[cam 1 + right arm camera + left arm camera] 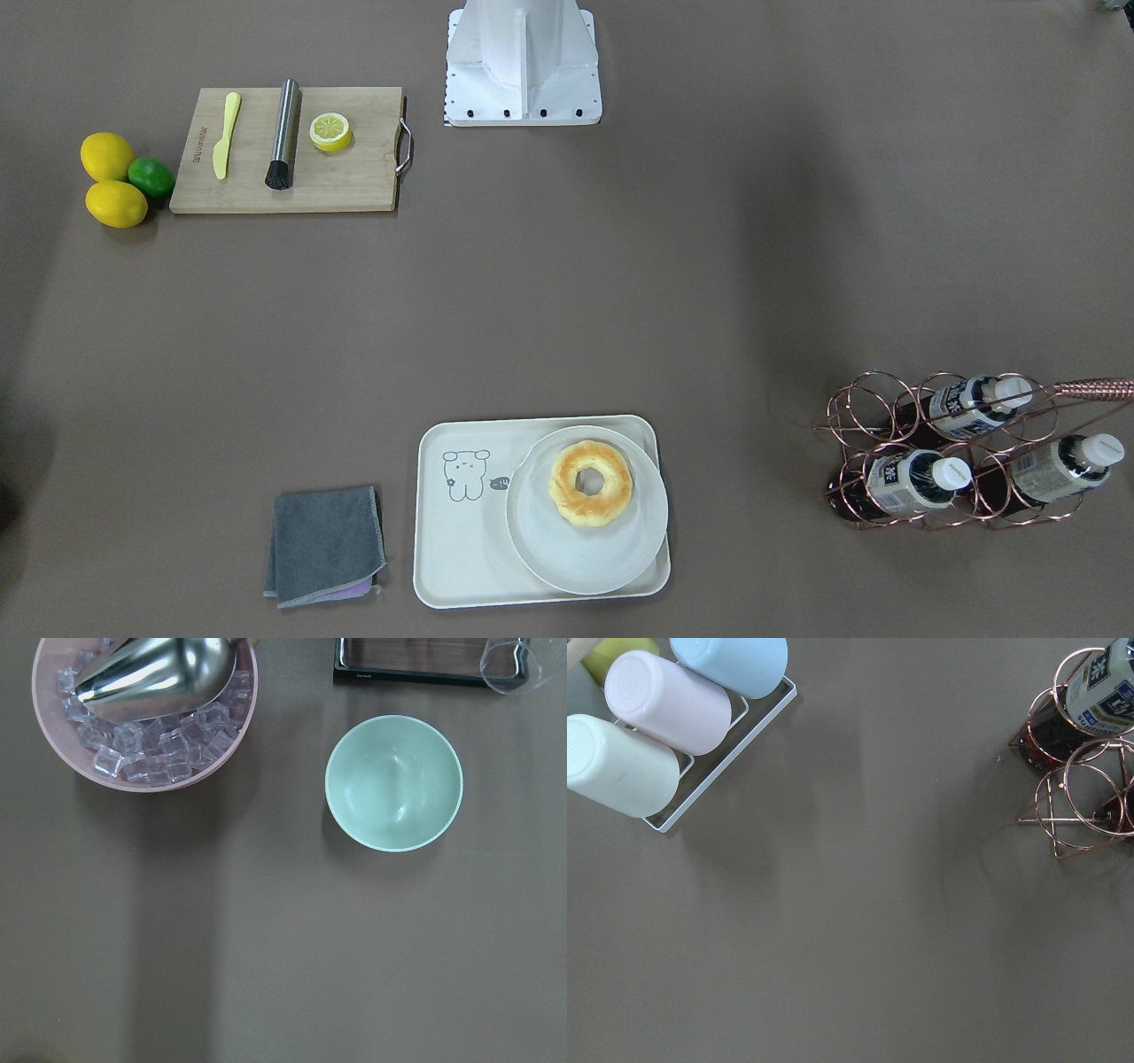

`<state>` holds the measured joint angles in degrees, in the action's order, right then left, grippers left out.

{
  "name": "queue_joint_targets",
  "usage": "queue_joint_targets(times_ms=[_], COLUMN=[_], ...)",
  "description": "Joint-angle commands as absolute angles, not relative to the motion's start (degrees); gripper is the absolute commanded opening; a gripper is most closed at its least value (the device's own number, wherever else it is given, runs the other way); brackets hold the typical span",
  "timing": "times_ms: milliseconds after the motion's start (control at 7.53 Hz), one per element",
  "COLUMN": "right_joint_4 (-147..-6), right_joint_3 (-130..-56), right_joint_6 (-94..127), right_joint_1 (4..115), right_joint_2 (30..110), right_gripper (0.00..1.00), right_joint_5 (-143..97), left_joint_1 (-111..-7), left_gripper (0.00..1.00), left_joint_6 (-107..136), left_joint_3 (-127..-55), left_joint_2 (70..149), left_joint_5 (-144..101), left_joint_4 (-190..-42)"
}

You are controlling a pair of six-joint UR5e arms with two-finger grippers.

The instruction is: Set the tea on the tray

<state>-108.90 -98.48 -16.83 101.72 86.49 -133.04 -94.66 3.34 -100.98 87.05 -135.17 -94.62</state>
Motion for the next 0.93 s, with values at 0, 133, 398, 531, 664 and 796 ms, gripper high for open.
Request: queue_joint_targets(times_ms=[0, 133, 398, 531, 664, 796], right_joint_4=[-108.9, -108.8, -108.8, -108.7, -108.7, -108.7], right_joint_3=[-98.4, -98.3, -98.4, -98.3, -98.3, -98.3], right_joint_6=[-16.8, -16.8, -16.8, -16.8, -16.8, -16.8], right_joint_1=[101.1, 101.0, 100.9, 100.7, 100.5, 100.4], right_joint_2=[86.5, 86.6, 86.4, 86.4, 86.3, 86.2], right_gripper=[1.00, 1.00, 1.00, 1.00, 1.00, 1.00], right_joint_5=[-133.2, -133.2, -133.3, -133.2, -133.2, -133.2], left_joint_1=[-94.7, -94.8, -94.9, -94.9, -94.9, -94.9], left_gripper=[0.98, 0.98, 0.98, 0.98, 0.98, 0.98], left_joint_6=[3.4, 3.4, 3.4, 3.4, 3.3, 3.3], left_joint_3=[-101.0, -101.1, -100.8, -100.9, -100.9, -100.8], left_joint_2=[87.0, 87.0, 87.0, 87.0, 86.7, 86.5], left_joint_5=[-135.2, -135.3, -135.0, -135.0, -135.0, -135.0], left_joint_4=[-94.7, -94.7, -94.7, -94.7, -94.7, -94.7])
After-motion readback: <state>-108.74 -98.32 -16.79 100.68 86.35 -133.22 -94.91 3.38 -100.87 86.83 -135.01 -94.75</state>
